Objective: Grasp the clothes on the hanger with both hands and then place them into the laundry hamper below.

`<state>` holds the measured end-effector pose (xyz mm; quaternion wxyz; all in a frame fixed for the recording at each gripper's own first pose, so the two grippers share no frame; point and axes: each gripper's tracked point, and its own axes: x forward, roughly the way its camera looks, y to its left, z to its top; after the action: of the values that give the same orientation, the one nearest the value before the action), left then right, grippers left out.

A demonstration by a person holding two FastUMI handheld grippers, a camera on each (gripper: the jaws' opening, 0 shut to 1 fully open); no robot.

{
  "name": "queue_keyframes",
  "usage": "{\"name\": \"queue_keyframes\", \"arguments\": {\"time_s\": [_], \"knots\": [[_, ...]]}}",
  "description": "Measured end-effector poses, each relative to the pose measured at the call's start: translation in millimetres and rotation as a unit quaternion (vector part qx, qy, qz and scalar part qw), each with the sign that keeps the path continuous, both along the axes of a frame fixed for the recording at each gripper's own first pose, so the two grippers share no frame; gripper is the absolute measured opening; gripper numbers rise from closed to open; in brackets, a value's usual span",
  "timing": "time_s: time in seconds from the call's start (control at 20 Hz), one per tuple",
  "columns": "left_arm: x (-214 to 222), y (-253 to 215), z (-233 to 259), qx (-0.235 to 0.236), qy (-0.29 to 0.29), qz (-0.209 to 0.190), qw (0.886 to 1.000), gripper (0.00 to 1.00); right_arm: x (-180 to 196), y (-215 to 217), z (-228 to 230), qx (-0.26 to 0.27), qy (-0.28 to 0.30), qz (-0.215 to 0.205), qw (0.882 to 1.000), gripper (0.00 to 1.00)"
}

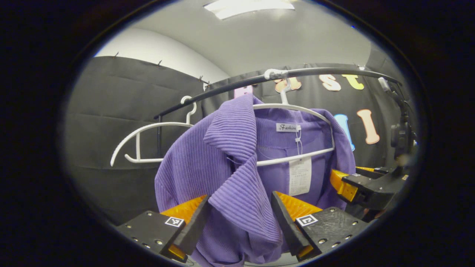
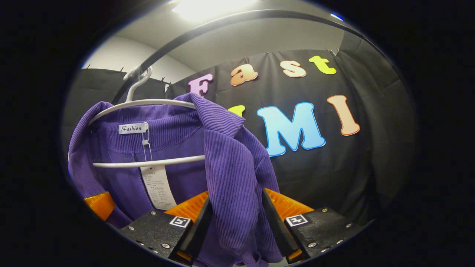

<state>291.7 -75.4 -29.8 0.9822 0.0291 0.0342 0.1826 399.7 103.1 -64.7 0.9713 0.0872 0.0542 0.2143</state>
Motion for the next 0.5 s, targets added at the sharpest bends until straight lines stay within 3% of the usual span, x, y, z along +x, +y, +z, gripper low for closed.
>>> {"name": "queue_keyframes", "arguments": {"time_s": [0.1, 0.15, 0.4, 0.5], "knots": [[1.0, -1.1, -4.4, -0.005, 0.004, 0.003, 1.000, 0.91, 0.7, 1.5, -1.2, 0.002, 0.000, 0.003, 1.000, 0.66], [0.3, -0.4, -5.0, -0.005, 0.005, 0.006, 1.000, 0.99, 1.3, 3.0, -1.1, 0.003, -0.001, 0.006, 1.000, 0.61], [1.8, 0.2, -3.8, -0.002, 0.006, 0.012, 1.000, 0.56, -5.8, 12.9, 9.7, -0.003, -0.041, 0.036, 0.999, 0.09], [6.1, 0.6, -4.7, -0.007, 0.006, -0.002, 1.000, 0.38, -11.7, 14.0, 16.2, -0.014, -0.063, 0.041, 0.997, 0.05]]}}
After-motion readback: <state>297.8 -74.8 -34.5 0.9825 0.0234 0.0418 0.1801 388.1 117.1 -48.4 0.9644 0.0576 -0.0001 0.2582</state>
